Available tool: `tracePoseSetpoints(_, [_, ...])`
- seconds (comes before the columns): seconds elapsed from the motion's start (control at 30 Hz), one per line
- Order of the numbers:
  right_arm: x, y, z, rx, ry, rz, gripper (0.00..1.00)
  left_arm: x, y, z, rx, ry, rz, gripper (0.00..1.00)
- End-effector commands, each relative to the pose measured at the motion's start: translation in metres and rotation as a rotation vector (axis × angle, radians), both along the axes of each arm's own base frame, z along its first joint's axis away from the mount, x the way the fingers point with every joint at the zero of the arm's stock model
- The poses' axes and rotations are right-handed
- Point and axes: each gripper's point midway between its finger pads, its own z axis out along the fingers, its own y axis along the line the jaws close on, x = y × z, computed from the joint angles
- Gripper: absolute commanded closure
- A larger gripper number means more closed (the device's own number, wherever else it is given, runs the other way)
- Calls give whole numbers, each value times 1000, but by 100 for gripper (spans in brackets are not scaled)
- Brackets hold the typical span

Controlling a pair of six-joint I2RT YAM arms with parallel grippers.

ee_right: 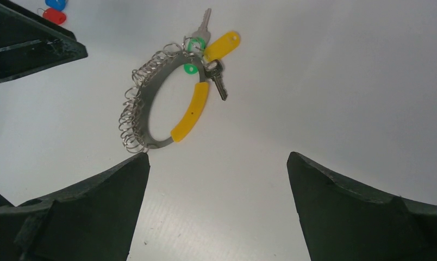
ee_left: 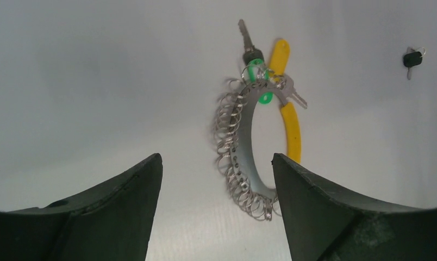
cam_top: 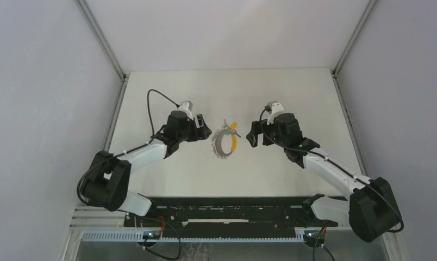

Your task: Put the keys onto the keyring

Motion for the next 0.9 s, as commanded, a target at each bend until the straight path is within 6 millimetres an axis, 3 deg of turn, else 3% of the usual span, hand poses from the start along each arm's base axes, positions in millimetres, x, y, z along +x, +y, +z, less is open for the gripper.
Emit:
tracePoseSetpoints(0.0, [13, 19, 14, 53, -73, 35, 2, 23, -31, 23, -60, -68, -102, 24])
tracePoseSetpoints(0.17, [12, 33, 1, 54, -26, 71, 3, 26, -49, -4, -33, 10, -165, 39])
tracePoseSetpoints(0.47, [7, 51, -11, 26, -4, 113, 3, 15, -53, -40, 78, 102, -192, 40])
tracePoseSetpoints(0.63, [7, 50, -12, 11, 1, 111, 3, 3, -56, -55, 99, 147, -219, 48])
tracePoseSetpoints(0.73, [6, 48, -13, 1, 4, 106, 4, -8, -63, -56, 75, 161, -244, 54])
tracePoseSetpoints(0.87, [6, 48, -14, -3, 6, 104, 4, -30, -99, -39, -19, 122, -335, 56])
